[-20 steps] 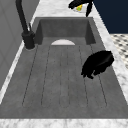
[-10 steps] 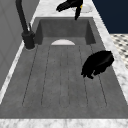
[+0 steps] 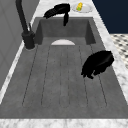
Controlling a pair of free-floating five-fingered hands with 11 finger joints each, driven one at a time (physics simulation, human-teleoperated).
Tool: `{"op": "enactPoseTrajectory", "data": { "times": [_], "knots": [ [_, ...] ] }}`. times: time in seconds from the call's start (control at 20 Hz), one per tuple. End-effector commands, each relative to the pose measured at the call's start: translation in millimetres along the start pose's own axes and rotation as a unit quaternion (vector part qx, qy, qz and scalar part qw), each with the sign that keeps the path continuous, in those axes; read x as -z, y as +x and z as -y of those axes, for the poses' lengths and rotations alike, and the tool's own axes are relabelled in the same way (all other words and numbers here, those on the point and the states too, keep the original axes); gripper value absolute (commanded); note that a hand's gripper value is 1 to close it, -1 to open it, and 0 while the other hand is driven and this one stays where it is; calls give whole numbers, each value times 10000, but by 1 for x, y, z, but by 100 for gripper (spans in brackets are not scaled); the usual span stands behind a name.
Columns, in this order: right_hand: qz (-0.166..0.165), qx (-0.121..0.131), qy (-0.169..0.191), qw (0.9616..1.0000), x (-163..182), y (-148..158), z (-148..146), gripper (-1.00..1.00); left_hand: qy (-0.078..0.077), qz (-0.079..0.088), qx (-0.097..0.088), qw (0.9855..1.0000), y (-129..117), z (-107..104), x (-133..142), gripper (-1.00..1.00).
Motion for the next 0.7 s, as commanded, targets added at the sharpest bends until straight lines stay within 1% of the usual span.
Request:
{"op": "enactPoseTrajectory", "data": {
  "times": [0.0,0.3,0.45,0.5,0.65],
  "knots": [
    [22,-20,-64,10000,32,-1,-8,-100,0,0,0,10000,0,0,0,0],
    [1,-26,-105,9999,82,-5,-11,-100,0,0,0,10000,0,0,0,0],
    [-2,1,-2,10000,107,-7,-12,-100,0,0,0,10000,0,0,0,0],
    [-13,26,81,10000,115,-7,-12,-100,0,0,0,10000,0,0,0,0],
    [8,56,229,9997,141,-10,-21,-100,0,0,0,10000,0,0,0,0]
  ]
}}
